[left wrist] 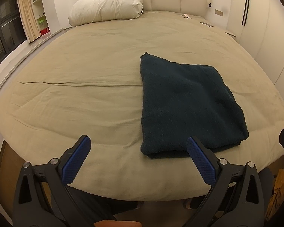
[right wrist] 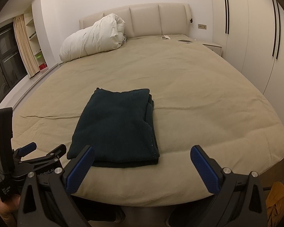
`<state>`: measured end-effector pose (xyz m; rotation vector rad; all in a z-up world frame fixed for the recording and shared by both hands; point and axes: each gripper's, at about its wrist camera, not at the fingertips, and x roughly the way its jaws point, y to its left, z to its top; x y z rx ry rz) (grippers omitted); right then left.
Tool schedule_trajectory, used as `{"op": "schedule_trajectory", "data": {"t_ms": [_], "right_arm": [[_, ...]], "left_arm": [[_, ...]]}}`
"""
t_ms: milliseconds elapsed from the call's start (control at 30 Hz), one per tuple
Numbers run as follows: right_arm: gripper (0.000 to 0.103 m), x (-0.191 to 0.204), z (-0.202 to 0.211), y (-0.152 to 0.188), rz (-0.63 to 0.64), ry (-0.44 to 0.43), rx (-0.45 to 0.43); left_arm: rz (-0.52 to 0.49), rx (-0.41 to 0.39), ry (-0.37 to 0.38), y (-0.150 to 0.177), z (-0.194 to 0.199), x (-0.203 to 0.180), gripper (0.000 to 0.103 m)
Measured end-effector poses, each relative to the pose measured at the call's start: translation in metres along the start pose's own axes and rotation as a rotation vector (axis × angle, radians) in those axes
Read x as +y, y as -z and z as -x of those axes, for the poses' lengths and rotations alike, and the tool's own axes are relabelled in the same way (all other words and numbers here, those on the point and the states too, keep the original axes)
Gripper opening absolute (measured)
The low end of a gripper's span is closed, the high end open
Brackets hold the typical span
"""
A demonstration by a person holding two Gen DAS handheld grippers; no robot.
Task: Fold small clothes
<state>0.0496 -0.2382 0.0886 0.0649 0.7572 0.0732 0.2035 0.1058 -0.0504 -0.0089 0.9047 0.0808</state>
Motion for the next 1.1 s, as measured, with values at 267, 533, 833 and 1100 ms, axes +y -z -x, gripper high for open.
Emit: {"op": "schedule_trajectory", "data": {"t_ms": [267, 533, 833, 1100], "right_arm": [[0.103, 0.0012, 0.0021, 0.0019, -0.002, -0.002, 0.005], [0.103, 0.0014, 0.0034, 0.0027, -0.003, -0.004, 0.007], [0.103, 0.0003, 0.0034, 0.0015, -0.003, -0.005, 0.008], [0.103, -0.0015, 0.003, -0.0003, -0.005, -0.007, 0.01]], "left_arm": [[-0.002, 0.004, 0.002, -0.0004, -0.0022, -0.0007, 0.103], [-0.002, 0.005, 0.002, -0.0001, -0.0019, -0.0009, 0.103], [0.001, 0.013, 0.008, -0.0003, -0.0056, 0.0016, 0.103], [-0.012, -0.008, 0.005, -0.0003, -0.0043, 0.0004, 0.103]]}}
